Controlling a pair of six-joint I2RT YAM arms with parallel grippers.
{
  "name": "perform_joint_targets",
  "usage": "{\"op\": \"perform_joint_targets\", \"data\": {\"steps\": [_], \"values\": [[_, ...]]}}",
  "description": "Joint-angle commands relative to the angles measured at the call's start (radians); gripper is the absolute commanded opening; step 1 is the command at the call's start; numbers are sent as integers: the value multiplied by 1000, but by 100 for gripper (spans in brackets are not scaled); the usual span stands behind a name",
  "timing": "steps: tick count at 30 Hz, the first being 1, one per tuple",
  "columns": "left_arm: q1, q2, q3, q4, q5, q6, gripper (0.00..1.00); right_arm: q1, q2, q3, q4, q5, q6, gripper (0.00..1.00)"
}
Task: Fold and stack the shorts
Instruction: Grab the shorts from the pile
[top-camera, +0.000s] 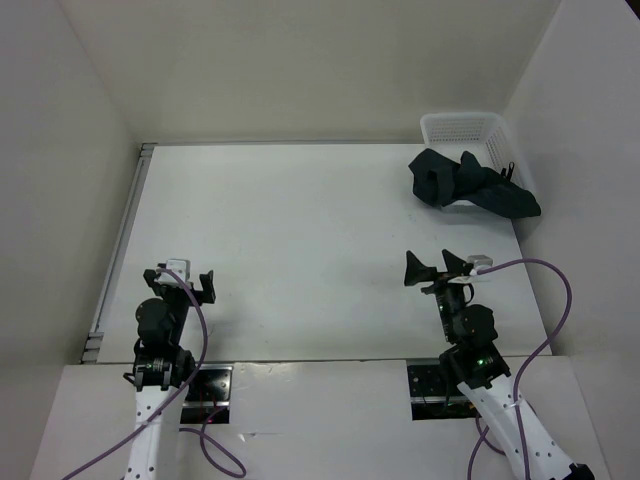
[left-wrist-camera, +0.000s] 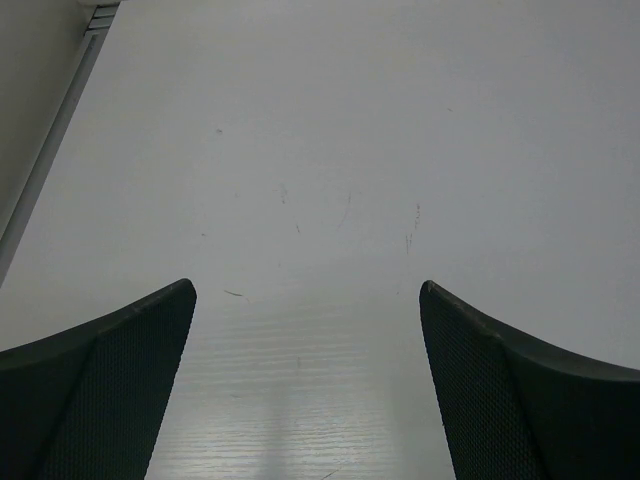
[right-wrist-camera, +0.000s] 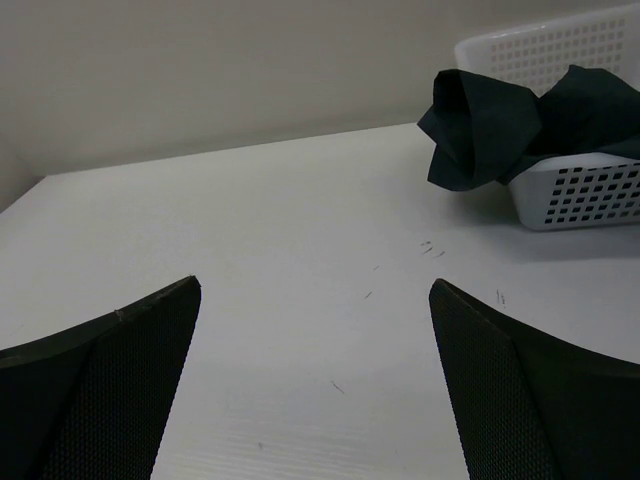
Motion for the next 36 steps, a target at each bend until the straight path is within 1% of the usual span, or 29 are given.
{"op": "perform_joint_targets", "data": {"steps": [1, 4, 6, 8, 10, 11, 13, 14, 16, 17, 19, 20, 21, 22, 23, 24, 25, 26, 27, 28, 30, 31, 32, 33, 34, 35, 36], "values": [[6, -26, -34, 49, 20, 3, 99, -4, -7, -43, 83, 23, -10, 100], [6, -26, -34, 49, 20, 3, 99, -4, -7, -43, 64, 81, 34, 100], [6, -26, -34, 49, 29, 3, 99, -4, -7, -43, 54, 81, 43, 100], [6, -26, -34, 49, 29, 3, 99, -4, -7, -33, 63, 69, 17, 100], [6, -26, -34, 49, 29, 3, 99, -4, -7, -23, 63, 101, 40, 100], [6, -26, -34, 49, 70, 3, 99, -4, -7, -23, 63, 121, 60, 100], [6, -26, -7, 38, 177, 3, 99, -4, -7, 3, 54, 141, 69, 100], [6, -26, -6, 53, 311, 3, 99, -4, -7, 3, 54, 141, 69, 99], [6, -26, -6, 65, 368, 3, 99, -4, -7, 42, 54, 141, 54, 99], [6, -26, -6, 47, 494, 3, 99, -4, -7, 70, 42, 150, 54, 99], [6, -26, -6, 24, 617, 3, 99, -4, -7, 98, 33, 150, 17, 99], [6, -26, 10, -38, 711, 3, 99, -4, 11, 125, 33, 132, 17, 99], [6, -26, 30, -180, 865, 3, 99, -4, 28, 136, 33, 132, 8, 99], [6, -26, 30, -238, 866, 3, 99, -4, 70, 145, 48, 117, 8, 99], [6, -26, 11, -131, 848, 3, 99, -4, 101, 164, 88, 94, 17, 99], [6, -26, -6, 120, 755, 3, 99, -4, 139, 176, 111, 94, 17, 99], [6, -14, -22, 213, 710, 3, 99, -4, 245, 217, 134, 83, 17, 99], [-7, -4, -22, 270, 671, 3, 99, -4, 311, 251, 175, 69, -7, 99], [-16, 11, -4, 330, 602, 3, 99, -4, 473, 294, 175, 49, -36, 99], [-16, 11, 10, 346, 569, 3, 99, -4, 567, 428, 166, 34, -88, 99], [-16, 51, 30, 348, 509, 3, 99, -4, 772, 603, 18, 67, -89, 99], [-16, 65, 39, 348, 485, 3, 99, -4, 977, 788, -42, 93, -89, 99], [-16, 83, 40, 348, 460, 3, 99, -4, 1075, 882, -102, 171, -80, 99], [-25, 126, 40, 348, 408, 3, 99, -4, 1161, 973, -215, 216, -55, 99], [-25, 147, 49, 348, 376, 3, 99, -13, 1291, 1112, -243, 238, -55, 99], [-25, 175, 59, 364, 342, 3, 99, -13, 1331, 1151, -243, 258, -66, 99], [-25, 240, 100, 365, 315, 3, 99, -13, 1358, 1202, -210, 258, -76, 99]]}}
